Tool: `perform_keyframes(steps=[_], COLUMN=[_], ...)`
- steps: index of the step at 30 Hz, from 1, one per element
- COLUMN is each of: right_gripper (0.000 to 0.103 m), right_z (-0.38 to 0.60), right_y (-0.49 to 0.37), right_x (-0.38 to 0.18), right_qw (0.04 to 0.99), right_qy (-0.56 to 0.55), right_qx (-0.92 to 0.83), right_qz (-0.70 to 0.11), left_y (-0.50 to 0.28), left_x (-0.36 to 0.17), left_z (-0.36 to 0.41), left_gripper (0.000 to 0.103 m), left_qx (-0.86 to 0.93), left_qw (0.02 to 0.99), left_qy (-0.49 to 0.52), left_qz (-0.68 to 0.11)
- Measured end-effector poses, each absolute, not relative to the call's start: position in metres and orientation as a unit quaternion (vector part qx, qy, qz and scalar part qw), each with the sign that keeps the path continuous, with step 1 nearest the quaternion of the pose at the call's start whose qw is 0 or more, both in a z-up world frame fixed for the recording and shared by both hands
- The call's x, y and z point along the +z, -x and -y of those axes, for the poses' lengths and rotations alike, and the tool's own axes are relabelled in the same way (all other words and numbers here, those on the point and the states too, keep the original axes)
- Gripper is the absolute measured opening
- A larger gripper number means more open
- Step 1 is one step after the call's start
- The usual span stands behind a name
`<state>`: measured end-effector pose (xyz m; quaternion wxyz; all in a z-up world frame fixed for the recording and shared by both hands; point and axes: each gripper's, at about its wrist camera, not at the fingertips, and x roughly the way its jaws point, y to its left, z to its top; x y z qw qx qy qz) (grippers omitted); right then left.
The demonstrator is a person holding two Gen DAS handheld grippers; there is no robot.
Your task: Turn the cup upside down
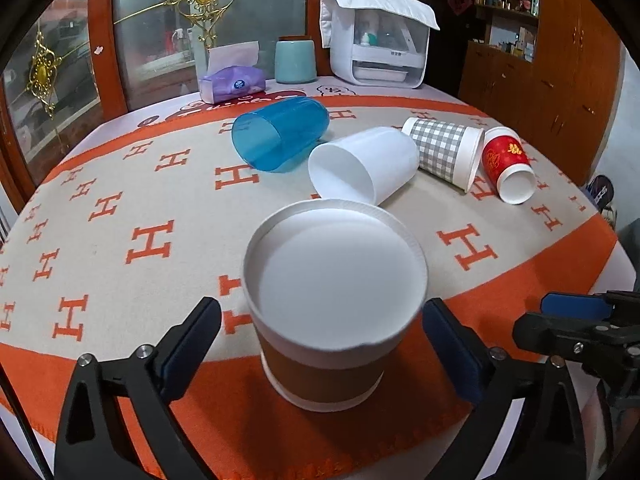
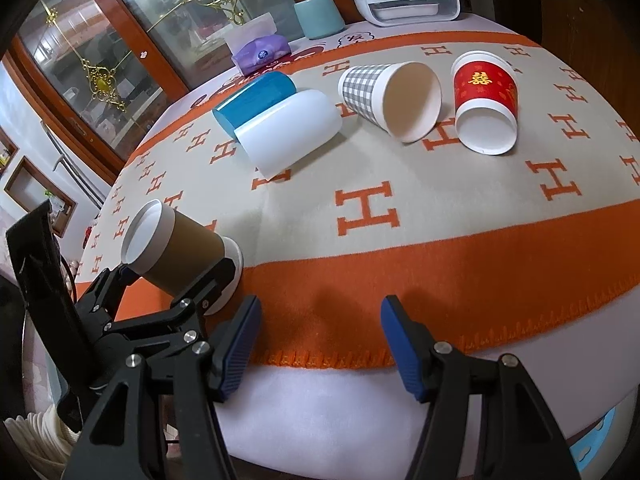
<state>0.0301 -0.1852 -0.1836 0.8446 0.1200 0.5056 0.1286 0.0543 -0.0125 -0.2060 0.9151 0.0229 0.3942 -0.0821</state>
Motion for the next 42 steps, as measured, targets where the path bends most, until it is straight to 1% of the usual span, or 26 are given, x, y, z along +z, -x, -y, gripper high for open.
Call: perform_keyframes(steps=[10,20,24,34,42], right_gripper=[0.062,0.062,0.062,0.062,0.062], right_z=[0.182,0.17,0.164,0.158,0.155], right_y=[-0.016,-0.003,0.0,0.001,0.002], right_x=[-0.171,-0.146,-0.135,-0.086,-0.039], right_qw=[0.855,0.877,0.881,0.9,0.915], right_qy=[-0.114,-0.081,-0.069,-0.061,-0.062], right_qx=[0.129,0.133,0.14,0.157,0.165], right_qz=[-0.489,-0.454,-0.446,-0.403,-0.363], left_y=[-0.047,-0.027,-0.022,-0.018,-0.013], left_x=[-0.199,-0.158,-0.143,-0.103,-0.056], left_z=[0.0,-0.012,-0.021,-0.034,-0.028], left_gripper=[0.101,0.102,0.102,0.102,0.102], left_qx=[-0.075,-0.046,-0.029,-0.006,0.013], left_qw=[0.91,0.923,0.922,0.916,0.927], left_qy=[0.002,-0.022,-0.019,0.018,0.015], left_qz=[-0.407,-0.381,-0.386,-0.4,-0.374])
